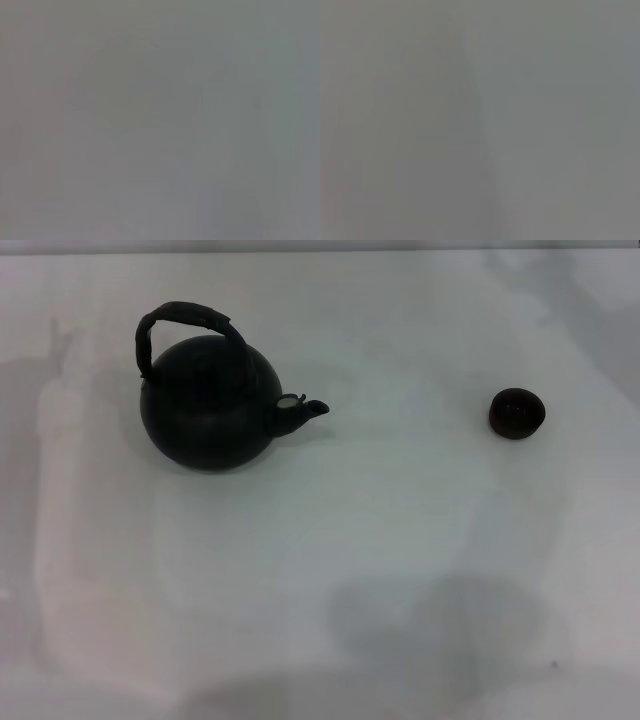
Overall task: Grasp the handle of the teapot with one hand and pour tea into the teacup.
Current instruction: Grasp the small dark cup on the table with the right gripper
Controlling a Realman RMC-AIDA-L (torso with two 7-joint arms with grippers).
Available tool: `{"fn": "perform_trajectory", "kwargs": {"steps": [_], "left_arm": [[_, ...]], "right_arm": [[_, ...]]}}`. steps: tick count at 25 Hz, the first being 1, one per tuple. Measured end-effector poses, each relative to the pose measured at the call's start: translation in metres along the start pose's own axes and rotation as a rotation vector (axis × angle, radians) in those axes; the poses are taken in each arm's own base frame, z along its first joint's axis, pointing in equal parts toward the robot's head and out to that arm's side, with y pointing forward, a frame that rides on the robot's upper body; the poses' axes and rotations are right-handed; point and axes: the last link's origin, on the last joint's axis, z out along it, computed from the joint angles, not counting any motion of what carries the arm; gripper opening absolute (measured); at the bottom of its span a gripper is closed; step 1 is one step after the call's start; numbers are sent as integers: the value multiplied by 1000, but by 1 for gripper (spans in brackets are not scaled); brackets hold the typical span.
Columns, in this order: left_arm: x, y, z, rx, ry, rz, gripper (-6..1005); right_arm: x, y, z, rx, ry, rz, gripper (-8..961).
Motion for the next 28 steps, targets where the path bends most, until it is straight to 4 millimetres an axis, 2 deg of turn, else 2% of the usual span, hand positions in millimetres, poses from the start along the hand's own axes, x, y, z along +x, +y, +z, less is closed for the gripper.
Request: {"fn": "perform_trajectory", "kwargs": {"steps": [1, 7, 13, 16, 25, 28], "left_arm": [[0, 0, 0, 0, 0, 0, 888], [2, 1, 2, -1, 5, -2, 888], [3, -3, 2, 24, 10, -16, 888], [3, -3, 2, 27, 11, -20, 888], [3, -3, 3, 26, 12, -20, 887], [3, -3, 3, 26, 12, -20, 887]], "right_arm": [[-10, 5, 7, -37, 30, -2, 837], [-33, 13, 21, -133, 123, 22, 831], [-47, 32, 34, -283, 305, 5, 825], [-48, 45, 44, -323, 467, -65, 822], [-43, 74, 47, -351, 699, -252, 813], [-38, 75, 47, -327, 747, -271, 810]]}}
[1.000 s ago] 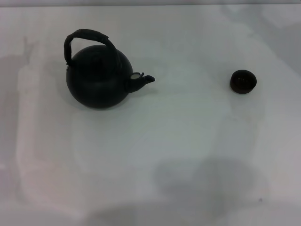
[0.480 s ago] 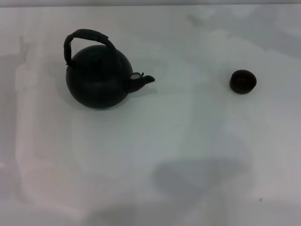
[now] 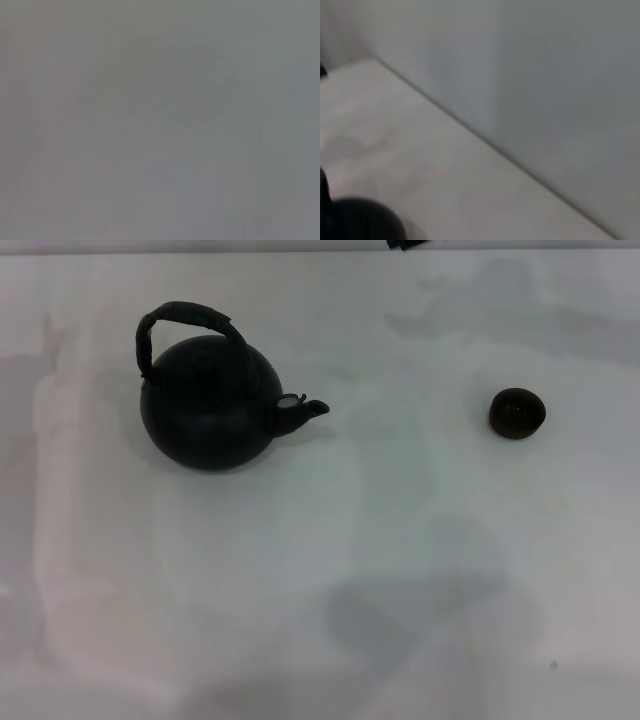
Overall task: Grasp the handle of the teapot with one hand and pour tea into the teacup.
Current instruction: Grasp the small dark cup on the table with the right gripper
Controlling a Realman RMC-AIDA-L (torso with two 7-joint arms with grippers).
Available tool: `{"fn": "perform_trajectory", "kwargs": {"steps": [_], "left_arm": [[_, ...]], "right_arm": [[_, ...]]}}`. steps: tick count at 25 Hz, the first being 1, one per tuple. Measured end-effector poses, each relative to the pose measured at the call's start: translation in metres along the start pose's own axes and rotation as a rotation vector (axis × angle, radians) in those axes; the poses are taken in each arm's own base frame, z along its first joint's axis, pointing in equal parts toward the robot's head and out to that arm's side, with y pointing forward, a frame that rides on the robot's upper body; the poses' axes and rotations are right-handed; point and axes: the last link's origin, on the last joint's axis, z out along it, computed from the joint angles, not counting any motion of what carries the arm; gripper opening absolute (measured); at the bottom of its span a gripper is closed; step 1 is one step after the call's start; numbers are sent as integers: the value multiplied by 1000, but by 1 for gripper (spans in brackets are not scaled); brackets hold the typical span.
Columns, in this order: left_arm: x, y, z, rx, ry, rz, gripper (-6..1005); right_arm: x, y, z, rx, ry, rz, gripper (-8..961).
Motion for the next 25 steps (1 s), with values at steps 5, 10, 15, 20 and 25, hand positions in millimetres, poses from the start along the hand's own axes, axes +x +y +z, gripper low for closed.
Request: {"fn": "perform_trajectory", "kwargs": {"steps": [5, 10, 15, 20, 25], "left_arm": [[-1, 0, -1, 0, -2, -1, 888], [-1, 2, -1, -1, -2, -5, 888], [-2, 4, -2, -4, -4, -19, 887], [-2, 5, -2, -5, -3, -20, 888], [-2, 7, -1, -9, 0, -22, 888]], "right_arm": [[15, 12, 15, 38, 171, -30, 805], [25, 21, 22, 56, 295, -61, 800], [35, 22, 23, 46, 352, -40, 795], [53, 18, 20, 87, 444, -24, 790], [64, 19, 21, 95, 492, -18, 785]]}}
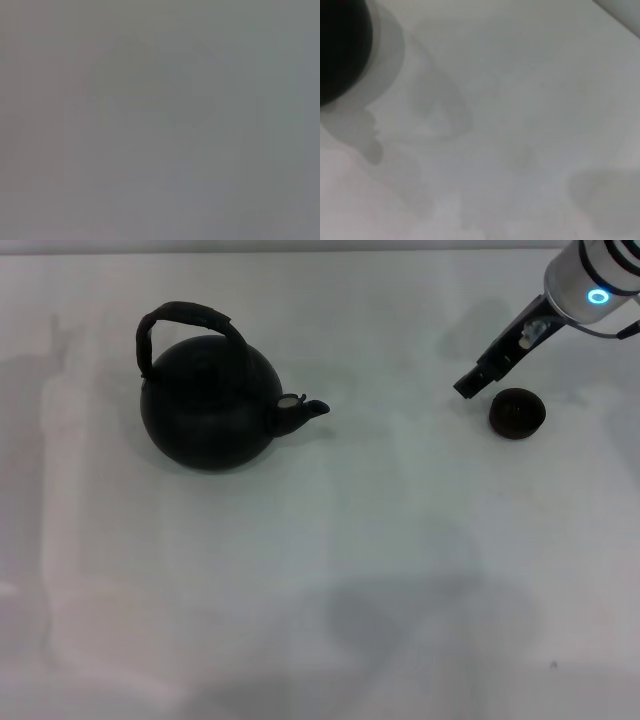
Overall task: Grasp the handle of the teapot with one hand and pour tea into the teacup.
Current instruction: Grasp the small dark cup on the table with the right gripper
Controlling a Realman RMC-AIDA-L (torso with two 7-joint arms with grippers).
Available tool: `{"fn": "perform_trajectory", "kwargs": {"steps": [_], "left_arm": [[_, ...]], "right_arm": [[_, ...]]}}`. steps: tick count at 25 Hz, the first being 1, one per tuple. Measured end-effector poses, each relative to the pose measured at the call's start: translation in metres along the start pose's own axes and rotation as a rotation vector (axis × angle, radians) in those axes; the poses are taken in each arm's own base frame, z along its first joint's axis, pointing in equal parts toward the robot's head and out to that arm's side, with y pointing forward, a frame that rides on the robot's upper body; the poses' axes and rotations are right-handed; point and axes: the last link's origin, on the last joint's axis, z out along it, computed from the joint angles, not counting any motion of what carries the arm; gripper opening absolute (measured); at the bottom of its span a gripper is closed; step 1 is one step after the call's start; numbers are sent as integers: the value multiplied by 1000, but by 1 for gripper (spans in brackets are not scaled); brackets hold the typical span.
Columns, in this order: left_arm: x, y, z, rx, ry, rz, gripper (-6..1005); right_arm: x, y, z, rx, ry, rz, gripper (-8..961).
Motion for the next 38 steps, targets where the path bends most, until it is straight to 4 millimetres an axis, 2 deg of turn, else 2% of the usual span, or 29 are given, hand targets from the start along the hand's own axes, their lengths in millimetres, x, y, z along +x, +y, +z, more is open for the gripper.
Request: {"fn": "perform_trajectory", "kwargs": {"steps": [11, 29, 38], "left_arm": [[0, 2, 1, -3, -3, -33, 887], [2, -3, 3, 13, 0, -49, 887], [3, -4, 5, 15, 3, -45, 888]], "right_arm": [[14, 1, 9, -4, 43, 3, 774], [16, 1, 16, 23, 72, -17, 756], [24, 2, 18, 6, 108, 30, 747]]}}
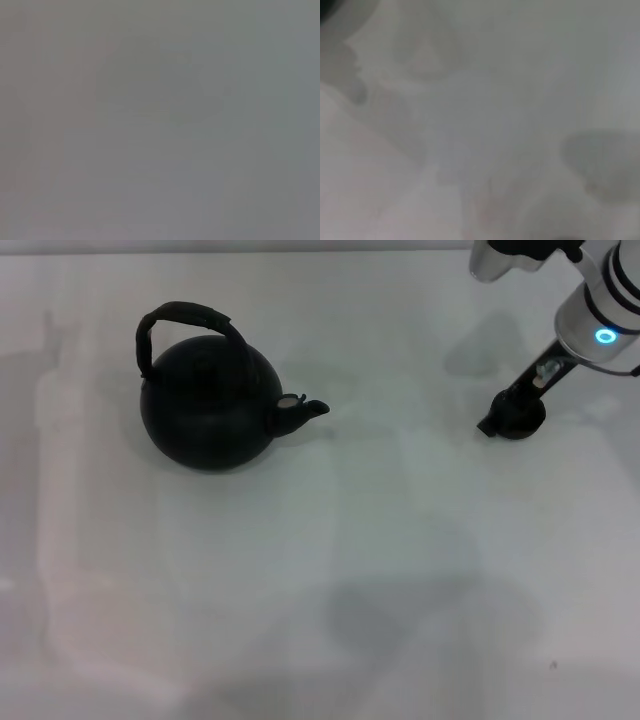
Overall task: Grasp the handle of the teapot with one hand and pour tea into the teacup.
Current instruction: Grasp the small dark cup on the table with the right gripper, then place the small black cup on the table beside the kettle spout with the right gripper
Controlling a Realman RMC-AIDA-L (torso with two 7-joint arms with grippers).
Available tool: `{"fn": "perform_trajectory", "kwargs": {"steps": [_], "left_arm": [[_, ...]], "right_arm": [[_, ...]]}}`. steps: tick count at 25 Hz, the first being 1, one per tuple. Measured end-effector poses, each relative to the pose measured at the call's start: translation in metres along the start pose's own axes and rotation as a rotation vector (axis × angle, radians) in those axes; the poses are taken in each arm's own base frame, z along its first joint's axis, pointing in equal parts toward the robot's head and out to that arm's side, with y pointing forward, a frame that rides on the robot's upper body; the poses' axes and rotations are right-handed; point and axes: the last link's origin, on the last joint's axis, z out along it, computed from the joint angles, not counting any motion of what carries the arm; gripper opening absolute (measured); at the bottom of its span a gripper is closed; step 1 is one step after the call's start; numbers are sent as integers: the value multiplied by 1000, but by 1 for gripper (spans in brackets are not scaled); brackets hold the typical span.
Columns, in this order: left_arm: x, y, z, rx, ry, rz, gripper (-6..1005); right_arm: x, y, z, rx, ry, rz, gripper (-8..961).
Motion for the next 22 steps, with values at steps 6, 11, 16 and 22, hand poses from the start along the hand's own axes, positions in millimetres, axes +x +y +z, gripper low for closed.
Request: {"fn": "perform_trajectory", "kwargs": {"steps": [6, 11, 16, 22], "left_arm": [[1, 0, 1, -1, 5, 1, 888], [2, 1, 2, -3, 7, 2, 887], [2, 0, 2, -2, 8, 4, 887], [3, -2, 2, 1, 9, 13, 888]], "right_arm": [[7, 0, 1, 1, 32, 23, 741], [9, 0, 1, 9, 51, 16, 736], [5, 2, -2, 17, 42, -11, 731], [-11, 10, -17, -4, -21, -48, 727]]}}
